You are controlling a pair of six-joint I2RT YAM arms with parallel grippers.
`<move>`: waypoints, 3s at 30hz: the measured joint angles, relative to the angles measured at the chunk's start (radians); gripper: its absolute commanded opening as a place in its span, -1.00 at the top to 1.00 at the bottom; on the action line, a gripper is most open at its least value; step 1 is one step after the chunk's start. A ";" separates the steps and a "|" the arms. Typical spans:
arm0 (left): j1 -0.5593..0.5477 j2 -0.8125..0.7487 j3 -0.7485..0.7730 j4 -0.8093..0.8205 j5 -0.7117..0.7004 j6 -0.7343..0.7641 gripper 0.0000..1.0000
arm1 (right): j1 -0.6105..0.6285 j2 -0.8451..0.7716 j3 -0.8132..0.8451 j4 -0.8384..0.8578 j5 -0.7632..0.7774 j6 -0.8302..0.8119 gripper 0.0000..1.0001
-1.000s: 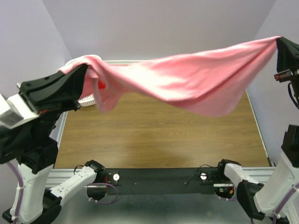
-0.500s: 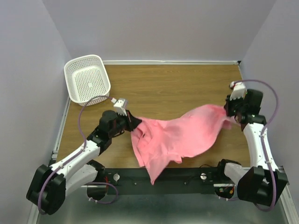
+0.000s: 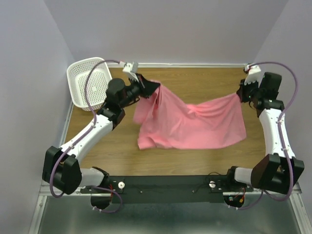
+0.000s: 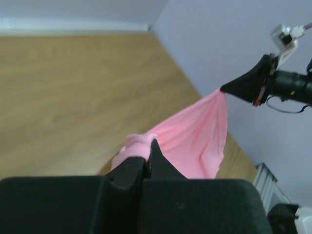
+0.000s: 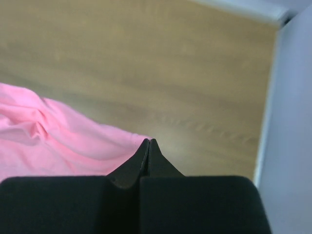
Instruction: Fold and stack the t-shirts
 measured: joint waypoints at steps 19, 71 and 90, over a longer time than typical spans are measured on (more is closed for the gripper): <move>0.003 -0.423 -0.383 -0.005 0.066 0.005 1.00 | -0.006 -0.486 -0.184 0.031 0.103 -0.090 0.99; 0.104 -0.093 -0.470 -0.275 -0.427 -0.097 -0.25 | -0.006 0.262 -0.097 -0.356 -0.414 -0.433 -0.70; 0.135 0.293 -0.183 -0.238 -0.307 0.037 0.10 | -0.014 0.214 -0.099 -0.356 -0.423 -0.433 -0.71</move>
